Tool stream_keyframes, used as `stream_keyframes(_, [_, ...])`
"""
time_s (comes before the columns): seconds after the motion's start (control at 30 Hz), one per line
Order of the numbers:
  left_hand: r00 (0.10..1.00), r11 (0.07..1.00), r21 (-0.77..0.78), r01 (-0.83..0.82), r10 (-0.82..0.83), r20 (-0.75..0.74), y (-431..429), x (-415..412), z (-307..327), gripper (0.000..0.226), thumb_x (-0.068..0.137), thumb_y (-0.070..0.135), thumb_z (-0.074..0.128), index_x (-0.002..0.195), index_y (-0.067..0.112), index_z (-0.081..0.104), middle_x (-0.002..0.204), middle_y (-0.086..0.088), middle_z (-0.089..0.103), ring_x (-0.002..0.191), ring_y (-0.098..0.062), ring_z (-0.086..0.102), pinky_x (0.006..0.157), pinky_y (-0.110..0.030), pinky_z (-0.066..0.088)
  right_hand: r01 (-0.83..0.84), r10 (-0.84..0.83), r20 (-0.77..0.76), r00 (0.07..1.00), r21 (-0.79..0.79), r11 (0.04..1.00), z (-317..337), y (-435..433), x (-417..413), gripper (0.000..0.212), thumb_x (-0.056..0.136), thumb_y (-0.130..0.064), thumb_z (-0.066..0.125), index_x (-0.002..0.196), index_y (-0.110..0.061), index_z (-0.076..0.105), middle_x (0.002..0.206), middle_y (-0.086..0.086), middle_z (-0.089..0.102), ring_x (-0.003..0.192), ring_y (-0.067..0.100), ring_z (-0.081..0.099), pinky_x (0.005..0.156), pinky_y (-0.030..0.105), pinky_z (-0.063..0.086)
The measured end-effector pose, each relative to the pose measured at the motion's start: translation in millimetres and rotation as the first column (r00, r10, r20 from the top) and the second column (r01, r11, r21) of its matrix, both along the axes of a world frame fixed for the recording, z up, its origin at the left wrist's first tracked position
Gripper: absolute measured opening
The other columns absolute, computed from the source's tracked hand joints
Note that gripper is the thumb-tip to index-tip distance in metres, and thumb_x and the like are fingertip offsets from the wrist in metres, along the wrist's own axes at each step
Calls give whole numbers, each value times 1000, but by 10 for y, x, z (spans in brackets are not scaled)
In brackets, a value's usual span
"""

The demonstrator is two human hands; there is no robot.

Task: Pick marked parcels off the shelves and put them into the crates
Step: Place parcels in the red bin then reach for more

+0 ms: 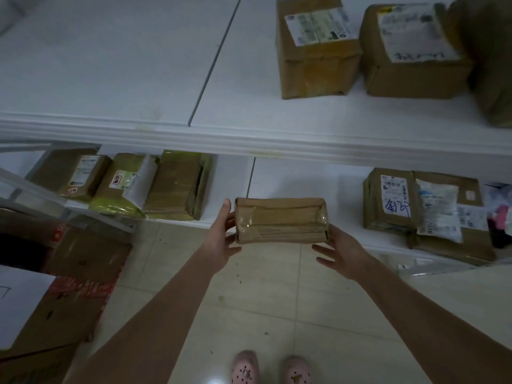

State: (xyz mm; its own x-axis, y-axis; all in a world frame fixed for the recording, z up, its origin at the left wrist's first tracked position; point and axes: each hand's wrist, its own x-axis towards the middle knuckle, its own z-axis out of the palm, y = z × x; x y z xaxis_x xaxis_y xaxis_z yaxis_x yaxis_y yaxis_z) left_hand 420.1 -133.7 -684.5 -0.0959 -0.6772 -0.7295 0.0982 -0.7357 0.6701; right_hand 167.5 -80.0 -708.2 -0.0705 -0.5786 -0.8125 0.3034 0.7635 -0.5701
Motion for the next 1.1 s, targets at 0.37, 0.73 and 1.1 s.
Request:
stream_keyframes(0.37, [999, 998, -67, 3, 0, 47, 257, 107, 78, 39, 84, -2, 46, 117, 14, 61, 101, -5, 65, 98, -25, 55, 80, -44, 45, -184, 184, -4, 983, -47, 982, 70, 221, -7, 35, 90, -49, 58, 123, -40, 61, 117, 3, 66, 104, 29, 65, 91, 40, 52])
stream_keyframes(0.73, [983, 996, 4, 94, -94, 155, 255, -13, -104, 39, 92, 28, 56, 130, 36, 50, 123, 0, 55, 115, -25, 49, 97, -53, 37, 28, -23, 59, 998, -79, 997, -71, 174, 154, 66, 86, -7, 65, 137, -42, 45, 123, 5, 56, 111, 35, 56, 92, 51, 50])
stream_keyframes(1.1, [971, 984, -66, 165, -150, 186, -425, -820, -811, 58, 95, 32, 56, 148, 27, 32, 123, -4, 54, 112, -26, 55, 101, -43, 45, 59, -97, -301, 949, -132, 989, -673, -501, -213, 55, 91, 1, 57, 139, -23, 46, 108, 7, 61, 94, 22, 60, 67, 28, 50])
